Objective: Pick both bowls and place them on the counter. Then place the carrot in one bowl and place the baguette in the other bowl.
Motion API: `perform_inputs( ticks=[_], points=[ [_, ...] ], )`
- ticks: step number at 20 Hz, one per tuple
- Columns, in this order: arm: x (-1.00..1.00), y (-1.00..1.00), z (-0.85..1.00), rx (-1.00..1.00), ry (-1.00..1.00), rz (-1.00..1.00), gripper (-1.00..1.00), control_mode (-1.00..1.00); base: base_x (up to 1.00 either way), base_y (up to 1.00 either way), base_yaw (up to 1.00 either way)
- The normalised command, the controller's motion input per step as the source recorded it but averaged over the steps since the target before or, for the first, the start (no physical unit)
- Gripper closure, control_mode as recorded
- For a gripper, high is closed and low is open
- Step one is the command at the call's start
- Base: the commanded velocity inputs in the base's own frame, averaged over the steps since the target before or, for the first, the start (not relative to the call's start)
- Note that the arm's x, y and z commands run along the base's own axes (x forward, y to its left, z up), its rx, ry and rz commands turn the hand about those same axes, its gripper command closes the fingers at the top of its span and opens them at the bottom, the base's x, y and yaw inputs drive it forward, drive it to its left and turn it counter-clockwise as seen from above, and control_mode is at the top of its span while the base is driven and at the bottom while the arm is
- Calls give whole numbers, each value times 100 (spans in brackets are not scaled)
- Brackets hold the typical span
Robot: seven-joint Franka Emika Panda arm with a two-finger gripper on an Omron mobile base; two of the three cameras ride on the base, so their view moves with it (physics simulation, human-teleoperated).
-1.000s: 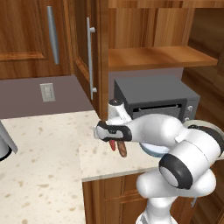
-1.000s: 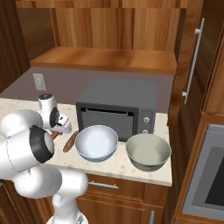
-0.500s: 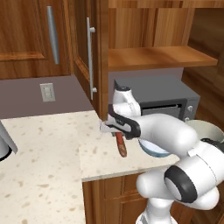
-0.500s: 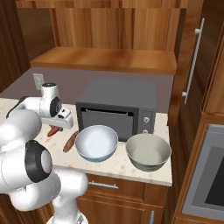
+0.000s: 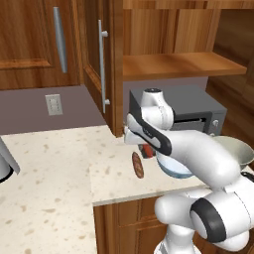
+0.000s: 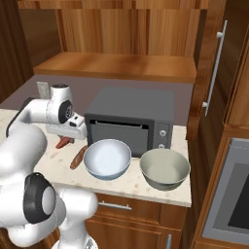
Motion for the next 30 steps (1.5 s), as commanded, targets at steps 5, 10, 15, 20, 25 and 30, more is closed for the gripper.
perform_inputs(
  ticks=[5, 10, 15, 20, 25, 30],
  points=[
    [-29, -46, 27, 0, 1, -2, 100, -100, 0, 0, 0],
    [-22, -52, 21, 0, 3, -4, 100, -100, 0, 0, 0],
    [-4, -46, -4, -1, 5, -10, 100, -100, 0, 0, 0],
    [8, -37, -20, 0, 7, -14, 100, -100, 0, 0, 0],
    [15, -35, -29, 0, 15, -14, 100, -100, 0, 0, 0],
    [8, -24, -31, 0, 20, -13, 100, -100, 0, 0, 0]
  ],
)
